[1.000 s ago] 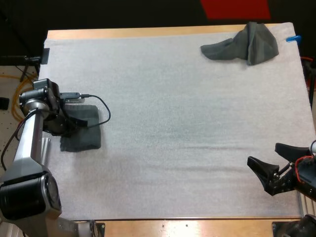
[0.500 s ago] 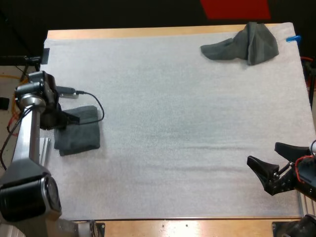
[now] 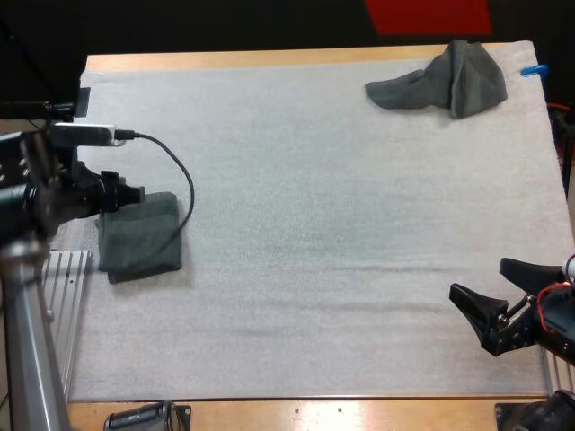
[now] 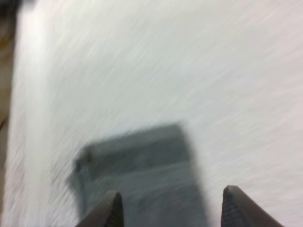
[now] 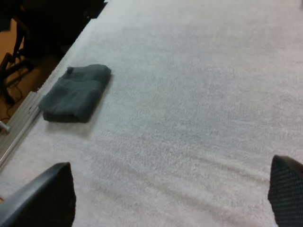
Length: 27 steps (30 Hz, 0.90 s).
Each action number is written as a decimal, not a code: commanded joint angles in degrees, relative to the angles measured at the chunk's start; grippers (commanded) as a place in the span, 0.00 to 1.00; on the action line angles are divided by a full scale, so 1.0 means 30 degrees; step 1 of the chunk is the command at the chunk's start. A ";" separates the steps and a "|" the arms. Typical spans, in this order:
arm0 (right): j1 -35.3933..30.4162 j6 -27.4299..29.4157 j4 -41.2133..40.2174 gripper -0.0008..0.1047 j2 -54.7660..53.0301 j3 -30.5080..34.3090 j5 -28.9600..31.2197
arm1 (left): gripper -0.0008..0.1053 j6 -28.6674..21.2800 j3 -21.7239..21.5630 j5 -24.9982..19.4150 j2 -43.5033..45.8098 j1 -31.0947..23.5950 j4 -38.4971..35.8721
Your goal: Pick towel from pile fold and stack
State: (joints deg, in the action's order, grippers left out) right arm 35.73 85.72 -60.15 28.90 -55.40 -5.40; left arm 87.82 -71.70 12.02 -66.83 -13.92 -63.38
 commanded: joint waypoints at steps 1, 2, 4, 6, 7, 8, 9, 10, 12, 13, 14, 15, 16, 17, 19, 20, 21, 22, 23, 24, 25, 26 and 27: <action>-0.0011 0.0260 0.0402 0.77 0.0056 -0.0036 -0.0406 | 0.43 0.0062 -0.0167 0.0911 0.0767 0.0161 -0.0099; -0.0011 0.0284 0.0570 0.77 0.0193 -0.0036 -0.0430 | 0.43 0.0062 -0.0167 0.1025 0.1283 0.0233 -0.0054; -0.0011 0.0281 0.0798 0.77 0.0655 -0.0036 -0.0425 | 0.43 0.0062 -0.0167 0.1039 0.2304 0.0542 0.0173; -0.0011 0.0281 0.0864 0.77 0.1245 -0.0036 -0.0425 | 0.43 0.0062 -0.0167 0.1064 0.3162 0.0957 0.0472; -0.0011 0.0281 0.0914 0.77 0.1791 -0.0036 -0.0425 | 0.43 0.0062 -0.0167 0.1063 0.3616 0.1273 0.0634; -0.0011 0.0281 0.1010 0.77 0.2251 -0.0036 -0.0425 | 0.43 0.0062 -0.0167 0.1063 0.3901 0.1503 0.0704; -0.0011 0.0312 0.1194 0.77 0.2711 -0.0036 -0.0425 | 0.43 0.0062 -0.0167 0.1063 0.4093 0.1709 0.0691; -0.0011 0.0410 0.1494 0.77 0.3247 -0.0036 -0.0396 | 0.43 0.0062 -0.0167 0.1063 0.4252 0.1968 0.0649; -0.0063 0.1226 0.2417 0.77 0.4424 -0.0036 -0.0203 | 0.43 0.0062 -0.0167 0.1063 0.4447 0.2533 0.0460; -0.0082 0.1561 0.3001 0.77 0.5071 -0.0036 -0.0009 | 0.43 0.0062 -0.0151 0.1063 0.4520 0.2863 0.0318; -0.0083 0.1711 0.3455 0.77 0.5579 -0.0036 0.0235 | 0.43 0.0062 -0.0121 0.1063 0.4562 0.3156 0.0187; -0.0123 0.1843 0.3817 0.77 0.6002 -0.0036 0.0388 | 0.43 0.0062 -0.0071 0.1063 0.4600 0.3435 0.0138; -0.0280 0.1985 0.4298 0.77 0.6679 -0.0069 0.0490 | 0.43 0.0062 0.0048 0.1063 0.4690 0.3842 0.0110; -0.0488 0.2007 0.4551 0.77 0.7211 -0.0126 0.0481 | 0.43 0.0062 0.0174 0.1063 0.4761 0.4142 0.0110; -0.1213 0.2123 0.4715 0.77 0.8233 -0.0347 0.0395 | 0.43 0.0062 0.0482 0.1063 0.4938 0.4756 0.0110; -0.1646 0.2320 0.4717 0.77 0.8611 -0.0488 0.0347 | 0.43 0.0062 0.0615 0.1063 0.5009 0.5032 0.0126; -0.2131 0.2627 0.4713 0.77 0.8937 -0.0633 0.0182 | 0.43 0.0062 0.0747 0.1029 0.5064 0.5204 0.0189; -0.2796 0.3039 0.4713 0.77 0.9290 -0.0818 -0.0053 | 0.43 0.0062 0.0924 0.0973 0.5109 0.5354 0.0304; -0.3345 0.3332 0.4713 0.77 0.9481 -0.0989 -0.0244 | 0.43 0.0062 0.1056 0.0952 0.5106 0.5408 0.0417; -0.3868 0.3523 0.4713 0.77 0.9571 -0.1150 -0.0369 | 0.43 0.0062 0.1137 0.0950 0.5106 0.5403 0.0514; -0.4734 0.3806 0.4713 0.77 0.9633 -0.1344 -0.0438 | 0.43 0.0062 0.1228 0.0934 0.5106 0.5398 0.0659; -0.5431 0.4021 0.4658 0.77 0.9631 -0.1470 -0.0439 | 0.43 0.0062 0.1284 0.0906 0.5106 0.5398 0.0788; -0.6107 0.4271 0.4399 0.77 0.9614 -0.1633 -0.0488 | 0.43 0.0062 0.1297 0.0907 0.5106 0.5398 0.0873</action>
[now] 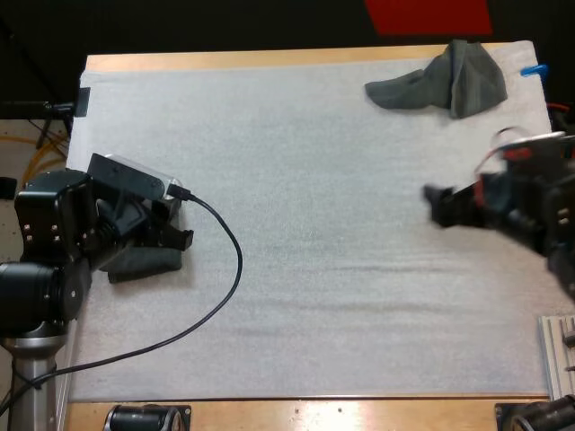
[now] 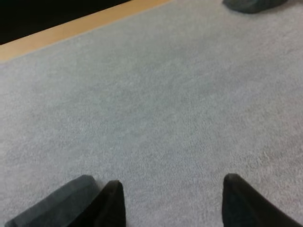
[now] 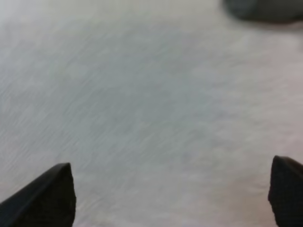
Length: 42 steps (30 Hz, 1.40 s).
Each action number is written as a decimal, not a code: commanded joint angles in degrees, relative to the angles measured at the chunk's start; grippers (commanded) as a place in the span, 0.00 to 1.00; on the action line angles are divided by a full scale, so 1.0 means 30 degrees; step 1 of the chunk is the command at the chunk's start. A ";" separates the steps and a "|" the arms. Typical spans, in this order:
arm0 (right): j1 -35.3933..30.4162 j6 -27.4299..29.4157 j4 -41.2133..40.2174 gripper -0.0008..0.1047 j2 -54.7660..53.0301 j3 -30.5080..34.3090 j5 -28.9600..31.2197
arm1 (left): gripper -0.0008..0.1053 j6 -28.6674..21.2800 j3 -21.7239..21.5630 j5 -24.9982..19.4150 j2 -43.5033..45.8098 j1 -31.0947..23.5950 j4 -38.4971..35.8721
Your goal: Pick towel from pile fold and stack
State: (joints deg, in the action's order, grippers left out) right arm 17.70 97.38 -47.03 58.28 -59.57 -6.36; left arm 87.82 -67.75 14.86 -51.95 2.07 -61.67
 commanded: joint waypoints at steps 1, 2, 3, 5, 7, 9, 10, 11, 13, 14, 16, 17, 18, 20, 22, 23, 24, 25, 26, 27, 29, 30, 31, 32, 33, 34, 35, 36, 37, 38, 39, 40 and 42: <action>-0.1002 0.0787 -0.0433 0.77 -0.0198 -0.0515 -0.0343 | 0.43 0.0006 -0.0024 -0.0039 0.0146 0.0048 0.0402; -0.1758 0.1119 -0.0853 0.77 -0.0196 -0.0714 -0.0565 | 0.43 -0.0099 -0.0024 -0.0039 0.0146 0.0026 0.0487; -0.2482 0.1427 -0.1198 0.77 -0.0196 -0.0831 -0.0807 | 0.43 -0.0188 -0.0024 -0.0039 0.0146 0.0026 0.0566; -0.4057 0.2193 -0.1864 0.77 -0.0277 -0.0956 -0.1157 | 0.43 -0.0240 -0.0024 -0.0039 0.0146 0.0026 0.0686; -0.5291 0.2502 -0.2377 0.77 -0.0483 -0.0949 -0.1138 | 0.43 -0.0240 -0.0024 -0.0039 0.0146 0.0026 0.0713; -0.6085 0.2577 -0.2672 0.77 -0.0820 -0.0949 -0.1137 | 0.43 -0.0240 -0.0024 -0.0039 0.0146 0.0026 0.0709; -0.6343 0.2818 -0.2782 0.77 -0.1101 -0.0949 -0.1105 | 0.43 -0.0240 -0.0024 -0.0039 0.0146 0.0026 0.0690; -0.6451 0.3097 -0.2836 0.77 -0.1343 -0.0949 -0.1022 | 0.43 -0.0240 -0.0024 -0.0039 0.0146 0.0026 0.0665; -0.6480 0.3506 -0.2864 0.77 -0.1952 -0.0949 -0.0753 | 0.43 -0.0240 -0.0024 -0.0121 0.0146 0.0026 0.0662; -0.6481 0.3560 -0.2882 0.77 -0.2251 -0.0949 -0.0696 | 0.43 -0.0240 -0.0024 -0.0284 0.0146 0.0026 0.0662; -0.6481 0.3646 -0.3049 0.77 -0.2908 -0.0949 -0.0503 | 0.43 -0.0240 -0.0024 -0.0806 0.0527 0.0026 0.0453; -0.6481 0.3707 -0.3157 0.77 -0.3198 -0.0949 -0.0440 | 0.43 -0.0273 0.0004 -0.1247 0.0708 0.0026 0.0388; -0.6481 0.3868 -0.3295 0.77 -0.3465 -0.0949 -0.0437 | 0.43 -0.0395 0.0057 -0.1693 0.0947 0.0026 0.0295; -0.6481 0.4280 -0.3652 0.77 -0.4075 -0.0949 -0.0439 | 0.43 -0.0849 0.0243 -0.2233 0.1678 0.0026 0.0112; -0.6481 0.4325 -0.3852 0.77 -0.4674 -0.0949 -0.0439 | 0.43 -0.0954 0.0590 -0.2418 0.2610 0.0026 0.0111; -0.6481 0.4322 -0.3899 0.77 -0.4989 -0.0949 -0.0439 | 0.43 -0.0954 0.0739 -0.2444 0.3119 0.0026 0.0111; -0.6481 0.4285 -0.3899 0.77 -0.5312 -0.0949 -0.0458 | 0.43 -0.0954 0.0885 -0.2443 0.3646 0.0026 0.0111; -0.6481 0.4111 -0.3899 0.77 -0.5745 -0.0949 -0.0485 | 0.43 -0.0954 0.1118 -0.2441 0.4341 0.0026 0.0160; -0.6481 0.3893 -0.3899 0.77 -0.6079 -0.0949 -0.0489 | 0.43 -0.0954 0.1333 -0.2401 0.4935 0.0026 0.0257; -0.6481 0.3699 -0.3899 0.77 -0.6395 -0.0949 -0.0500 | 0.43 -0.0954 0.1561 -0.2243 0.5551 0.0026 0.0388; -0.6481 0.3375 -0.3899 0.77 -0.7083 -0.0949 -0.0551 | 0.43 -0.0954 0.2102 -0.1690 0.6941 0.0026 0.0750; -0.6481 0.3333 -0.3899 0.77 -0.7356 -0.0927 -0.0548 | 0.43 -0.0954 0.2324 -0.1581 0.7522 0.0026 0.0856; -0.6481 0.3314 -0.3851 0.77 -0.7758 -0.0838 -0.0540 | 0.43 -0.0954 0.2669 -0.1511 0.8402 0.0026 0.0933; -0.6481 0.3316 -0.3756 0.77 -0.8130 -0.0732 -0.0540 | 0.43 -0.0954 0.2927 -0.1512 0.9066 0.0026 0.0944; -0.6481 0.3316 -0.3630 0.77 -0.8523 -0.0573 -0.0540 | 0.43 -0.0954 0.3156 -0.1465 0.9687 0.0026 0.0942; -0.6481 0.3316 -0.3440 0.77 -0.9115 -0.0272 -0.0540 | 0.43 -0.0954 0.3418 -0.1255 1.0499 0.0026 0.0942; -0.6481 0.3316 -0.3263 0.77 -0.9575 0.0003 -0.0540 | 0.43 -0.0954 0.3597 -0.0956 1.1108 0.0026 0.0942; -0.6481 0.3316 -0.3027 0.77 -1.0065 0.0311 -0.0540 | 0.43 -0.0954 0.3757 -0.0719 1.1717 0.0026 0.0942; -0.6481 0.3272 -0.2693 0.77 -1.0870 0.0741 -0.0540 | 0.43 -0.0954 0.3946 -0.0613 1.2502 0.0026 0.0884; -0.6481 0.3171 -0.2430 0.77 -1.1521 0.1084 -0.0540 | 0.43 -0.0954 0.4080 -0.0619 1.3015 0.0026 0.0767; -0.6481 0.3031 -0.2190 0.77 -1.2083 0.1457 -0.0540 | 0.43 -0.0954 0.4198 -0.0686 1.3443 0.0026 0.0596; -0.6481 0.2814 -0.1893 0.77 -1.2851 0.1959 -0.0540 | 0.43 -0.0954 0.4370 -0.0803 1.4060 0.0026 0.0275; -0.6481 0.2402 -0.1555 0.77 -1.4080 0.2608 -0.0540 | 0.43 -0.0954 0.4583 -0.0887 1.4806 0.0026 -0.0490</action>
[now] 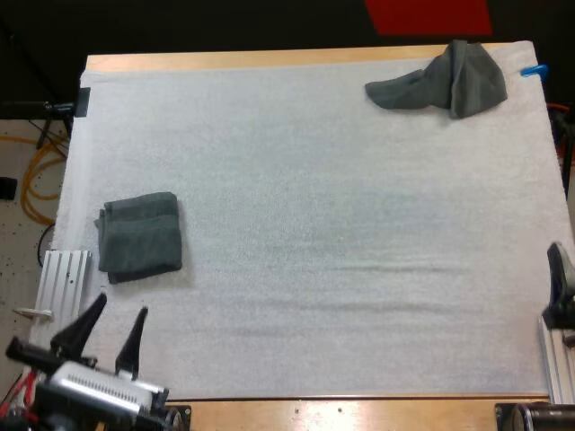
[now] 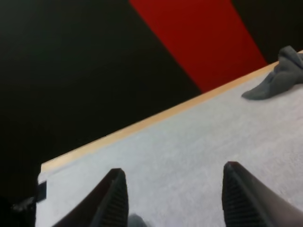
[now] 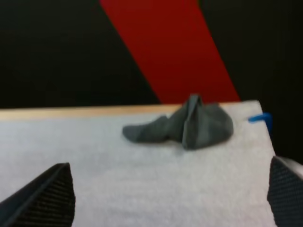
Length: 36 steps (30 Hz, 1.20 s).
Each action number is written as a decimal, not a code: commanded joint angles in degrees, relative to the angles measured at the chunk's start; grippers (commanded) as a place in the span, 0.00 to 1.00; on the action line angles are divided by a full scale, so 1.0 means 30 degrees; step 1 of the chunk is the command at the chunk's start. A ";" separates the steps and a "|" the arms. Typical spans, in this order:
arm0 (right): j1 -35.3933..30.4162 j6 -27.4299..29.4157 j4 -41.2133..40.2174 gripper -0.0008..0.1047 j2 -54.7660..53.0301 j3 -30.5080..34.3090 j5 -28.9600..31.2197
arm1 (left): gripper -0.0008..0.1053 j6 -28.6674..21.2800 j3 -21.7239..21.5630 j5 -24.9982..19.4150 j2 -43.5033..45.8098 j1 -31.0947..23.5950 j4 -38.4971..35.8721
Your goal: Pick towel from pile fold and stack
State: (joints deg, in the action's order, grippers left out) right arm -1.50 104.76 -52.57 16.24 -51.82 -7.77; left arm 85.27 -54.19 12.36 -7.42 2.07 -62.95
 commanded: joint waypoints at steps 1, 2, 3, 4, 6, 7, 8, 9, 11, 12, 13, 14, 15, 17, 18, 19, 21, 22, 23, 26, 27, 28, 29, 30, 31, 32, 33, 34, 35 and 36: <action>-0.0081 -0.0331 0.0421 0.77 -0.0837 0.0495 -0.0071 | 0.43 -0.0106 0.0182 -0.0060 0.0340 0.0026 -0.0678; -0.0081 -0.0490 0.0462 0.77 -0.1362 0.0834 -0.0071 | 0.43 -0.0106 0.0261 -0.0057 0.0588 0.0026 -0.1191; -0.0081 -0.0550 0.0458 0.77 -0.1826 0.1133 -0.0071 | 0.43 -0.0106 0.0309 -0.0057 0.0812 0.0026 -0.1671; -0.0081 -0.0586 0.0454 0.77 -0.2545 0.1492 -0.0071 | 0.43 -0.0106 0.0318 -0.0057 0.1124 0.0026 -0.2260; -0.0081 -0.0865 0.0454 0.77 -0.3571 0.1935 -0.0071 | 0.43 -0.0106 0.0315 -0.0057 0.1639 0.0026 -0.3111; -0.0081 -0.1094 0.0426 0.77 -0.4201 0.2212 -0.0071 | 0.43 -0.0106 0.0315 -0.0057 0.2005 0.0026 -0.3698; -0.0081 -0.1237 0.0374 0.77 -0.4711 0.2411 -0.0071 | 0.43 -0.0089 0.0315 -0.0057 0.2298 0.0026 -0.4130; -0.0081 -0.1353 0.0307 0.77 -0.5153 0.2562 -0.0071 | 0.43 -0.0068 0.0315 -0.0057 0.2593 0.0026 -0.4590; -0.0081 -0.1584 0.0095 0.77 -0.6082 0.2958 -0.0071 | 0.43 0.0142 0.0315 -0.0057 0.3299 0.0026 -0.5971; -0.0081 -0.1584 -0.0033 0.77 -0.6333 0.3108 -0.0071 | 0.43 0.0201 0.0315 -0.0057 0.3616 0.0026 -0.6525; -0.0081 -0.1633 -0.0344 0.77 -0.6518 0.3210 -0.0071 | 0.43 0.0222 0.0315 -0.0057 0.4079 0.0026 -0.7300; -0.0081 -0.1726 -0.0681 0.77 -0.6465 0.3210 -0.0038 | 0.43 0.0244 0.0315 -0.0057 0.4486 0.0026 -0.7932; -0.0081 -0.1824 -0.0919 0.77 -0.6382 0.3236 -0.0018 | 0.43 0.0345 0.0315 -0.0057 0.4883 0.0026 -0.8420; -0.0081 -0.2007 -0.1088 0.77 -0.6358 0.3454 -0.0066 | 0.43 0.0933 0.0291 -0.0057 0.5540 0.0026 -0.9032; -0.0081 -0.2009 -0.1086 0.77 -0.6358 0.3535 -0.0061 | 0.43 0.1196 0.0183 0.0021 0.5474 -0.0004 -0.9031; -0.0081 -0.2006 -0.1086 0.77 -0.6358 0.3593 -0.0061 | 0.43 0.1400 0.0103 0.0087 0.5367 -0.0034 -0.8978; -0.0081 -0.2006 -0.1031 0.77 -0.6358 0.3596 -0.0061 | 0.43 0.1380 0.0226 -0.0057 0.5339 -0.0036 -0.8915; -0.0081 -0.2006 -0.0917 0.77 -0.6358 0.3596 -0.0008 | 0.43 0.1303 0.0413 -0.0129 0.5338 -0.0036 -0.8917; -0.0081 -0.1983 -0.0840 0.77 -0.6358 0.3596 0.0062 | 0.43 0.1239 0.0557 -0.0138 0.5338 -0.0036 -0.8898; -0.0081 -0.1864 -0.0566 0.77 -0.6358 0.3596 -0.0002 | 0.43 0.1188 0.1325 -0.0134 0.5338 -0.0036 -0.7978; -0.0081 -0.1868 -0.0462 0.77 -0.6358 0.3596 0.0000 | 0.43 0.1188 0.1572 -0.0091 0.5338 -0.0036 -0.7505; -0.0081 -0.1873 -0.0376 0.77 -0.6358 0.3596 -0.0020 | 0.43 0.1188 0.1882 -0.0043 0.5338 -0.0036 -0.6719; -0.0081 -0.1873 -0.0335 0.77 -0.6358 0.3596 -0.0095 | 0.43 0.1188 0.2132 -0.0044 0.5338 -0.0036 -0.5889; -0.0081 -0.1873 -0.0305 0.77 -0.6358 0.3596 -0.0240 | 0.43 0.1188 0.2409 -0.0044 0.5338 -0.0036 -0.4901; -0.0081 -0.1772 -0.0296 0.77 -0.6358 0.3596 -0.0413 | 0.43 0.1188 0.2794 -0.0044 0.5338 -0.0036 -0.3612; -0.0081 -0.1520 -0.0302 0.77 -0.6358 0.3596 -0.0535 | 0.43 0.1188 0.3111 -0.0044 0.5338 -0.0036 -0.2534; -0.0081 -0.1156 -0.0339 0.77 -0.6358 0.3596 -0.0643 | 0.43 0.1188 0.3410 -0.0044 0.5338 -0.0036 -0.1575; -0.0081 -0.0648 -0.0432 0.77 -0.6358 0.3596 -0.0769 | 0.43 0.1188 0.3807 -0.0044 0.5321 -0.0036 -0.0442; -0.0081 -0.0193 -0.0525 0.77 -0.6358 0.3596 -0.0828 | 0.43 0.1188 0.4103 -0.0044 0.5300 -0.0036 0.0208; -0.0081 0.0175 -0.0620 0.77 -0.6358 0.3596 -0.0827 | 0.43 0.1188 0.4395 -0.0044 0.5299 -0.0036 0.0669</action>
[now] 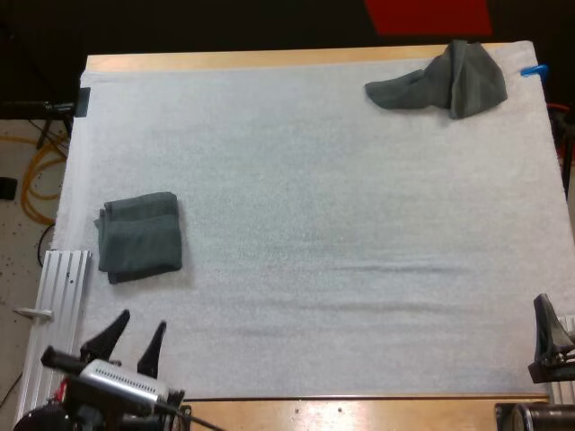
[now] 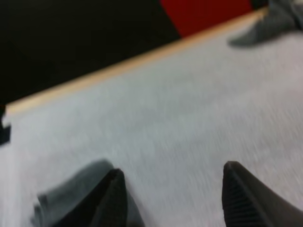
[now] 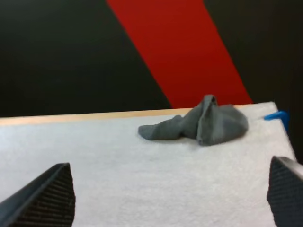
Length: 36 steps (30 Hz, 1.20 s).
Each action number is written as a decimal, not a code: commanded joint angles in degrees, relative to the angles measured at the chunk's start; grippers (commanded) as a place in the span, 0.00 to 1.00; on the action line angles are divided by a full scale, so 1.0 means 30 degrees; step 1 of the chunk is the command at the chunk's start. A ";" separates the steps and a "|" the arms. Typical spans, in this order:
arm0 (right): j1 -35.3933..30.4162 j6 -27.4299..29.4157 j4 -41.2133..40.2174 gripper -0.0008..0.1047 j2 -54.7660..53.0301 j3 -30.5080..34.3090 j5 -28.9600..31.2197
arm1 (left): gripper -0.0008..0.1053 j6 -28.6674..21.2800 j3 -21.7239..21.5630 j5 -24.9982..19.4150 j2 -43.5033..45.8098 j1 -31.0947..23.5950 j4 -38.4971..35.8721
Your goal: Pick towel from pile fold and stack
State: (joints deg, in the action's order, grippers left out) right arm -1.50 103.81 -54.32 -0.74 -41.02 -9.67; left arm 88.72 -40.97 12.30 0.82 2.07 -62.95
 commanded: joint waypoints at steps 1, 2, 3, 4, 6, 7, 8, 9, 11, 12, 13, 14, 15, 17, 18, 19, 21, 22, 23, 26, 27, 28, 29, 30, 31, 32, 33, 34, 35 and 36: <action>-0.0081 0.0813 -0.0144 0.77 -0.0699 -0.0004 -0.0192 | 0.43 0.0040 0.0353 -0.0025 0.2551 -0.0036 0.1188; -0.0081 0.0915 -0.0217 0.77 -0.0699 -0.0004 -0.0192 | 0.43 0.0040 0.0606 -0.0025 0.2551 -0.0036 0.1428; -0.0081 0.0917 -0.0309 0.77 -0.0699 0.0012 -0.0192 | 0.43 0.0040 0.0846 -0.0025 0.2551 -0.0036 0.1506; -0.0081 0.0916 -0.0422 0.77 -0.0699 0.0075 -0.0192 | 0.43 0.0040 0.1192 -0.0025 0.2551 -0.0036 0.1526; -0.0081 0.0916 -0.0597 0.77 -0.0699 0.0268 -0.0192 | 0.43 0.0040 0.1802 -0.0025 0.2551 -0.0036 0.1525; -0.0081 0.0916 -0.0673 0.77 -0.0699 0.0488 -0.0192 | 0.43 0.0040 0.2227 -0.0025 0.2551 -0.0036 0.1549; -0.0081 0.0916 -0.0705 0.77 -0.0699 0.0712 -0.0192 | 0.43 0.0040 0.2555 -0.0025 0.2551 -0.0036 0.1593; -0.0081 0.0916 -0.0702 0.77 -0.0682 0.0959 -0.0217 | 0.43 0.0040 0.2860 -0.0025 0.2551 -0.0036 0.1635; -0.0081 0.0868 -0.0696 0.77 -0.0684 0.1503 -0.0429 | 0.43 0.0040 0.3436 -0.0025 0.2551 -0.0036 0.1658; -0.0081 0.0806 -0.0696 0.77 -0.0684 0.1681 -0.0543 | 0.43 0.0040 0.3651 -0.0025 0.2551 -0.0036 0.1658; -0.0081 0.0686 -0.0715 0.77 -0.0684 0.1904 -0.0660 | 0.43 0.0115 0.3884 -0.0025 0.2534 -0.0036 0.1764; -0.0081 0.0590 -0.0767 0.77 -0.0684 0.2061 -0.0691 | 0.43 0.0249 0.3989 -0.0025 0.2516 -0.0036 0.1890; -0.0081 0.0547 -0.0896 0.77 -0.0684 0.2204 -0.0690 | 0.43 0.0362 0.3990 -0.0025 0.2517 -0.0036 0.1908; -0.0081 0.0540 -0.1353 0.77 -0.0684 0.2520 -0.0688 | 0.43 0.0506 0.3988 -0.0025 0.2519 -0.0036 0.1908; -0.0081 0.0540 -0.1612 0.77 -0.0684 0.2689 -0.0688 | 0.43 0.0505 0.3988 -0.0025 0.2519 -0.0036 0.1908; -0.0081 0.0540 -0.2022 0.77 -0.0684 0.2935 -0.0688 | 0.43 0.0505 0.3988 -0.0025 0.2519 -0.0036 0.1908; -0.0081 0.0482 -0.2335 0.77 -0.0684 0.3222 -0.0671 | 0.43 0.0505 0.3988 -0.0025 0.2519 -0.0036 0.1908; -0.0081 0.0422 -0.2139 0.77 -0.0684 0.3306 -0.0654 | 0.43 0.0505 0.3988 -0.0025 0.2519 -0.0036 0.1908; -0.0081 0.0423 -0.2001 0.77 -0.0684 0.3336 -0.0654 | 0.43 0.0505 0.3988 -0.0025 0.2519 -0.0036 0.1908; -0.0081 0.0327 -0.1962 0.77 -0.0658 0.3416 -0.0654 | 0.43 0.0505 0.3988 -0.0025 0.2519 -0.0036 0.1908; -0.0081 0.0192 -0.1962 0.77 -0.0658 0.3414 -0.0619 | 0.43 0.0505 0.3988 -0.0025 0.2519 -0.0036 0.1908; -0.0081 0.0048 -0.1962 0.77 -0.0658 0.3409 -0.0584 | 0.43 0.0505 0.3988 -0.0025 0.2519 -0.0036 0.1908; -0.0081 0.0000 -0.1962 0.77 -0.0658 0.3409 -0.0587 | 0.43 0.0505 0.3988 -0.0025 0.2519 -0.0036 0.1908; -0.0081 0.0001 -0.1962 0.77 -0.0658 0.3409 -0.0587 | 0.43 0.0505 0.3988 -0.0025 0.2519 -0.0036 0.1908; -0.0081 -0.0014 -0.1962 0.77 -0.0658 0.3409 -0.0587 | 0.43 0.0505 0.3988 -0.0025 0.2519 -0.0036 0.1908; -0.0081 -0.0024 -0.1962 0.77 -0.0658 0.3409 -0.0587 | 0.43 0.0505 0.3988 -0.0025 0.2519 -0.0036 0.1908; -0.0081 -0.0017 -0.1962 0.77 -0.0658 0.3409 -0.0587 | 0.43 0.0505 0.3988 -0.0025 0.2519 -0.0036 0.1908; -0.0081 -0.0017 -0.1962 0.77 -0.0658 0.3409 -0.0587 | 0.43 0.0505 0.3988 -0.0025 0.2519 -0.0036 0.1908; -0.0081 -0.0017 -0.1962 0.77 -0.0658 0.3409 -0.0587 | 0.43 0.0505 0.3988 -0.0025 0.2519 -0.0036 0.1908; -0.0081 -0.0017 -0.1962 0.77 -0.0658 0.3409 -0.0587 | 0.43 0.0505 0.3988 -0.0025 0.2519 -0.0008 0.1908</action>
State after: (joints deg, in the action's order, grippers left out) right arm -1.50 103.77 -60.63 -0.74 -30.79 -11.06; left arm 89.56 -28.70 12.30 0.72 2.07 -58.08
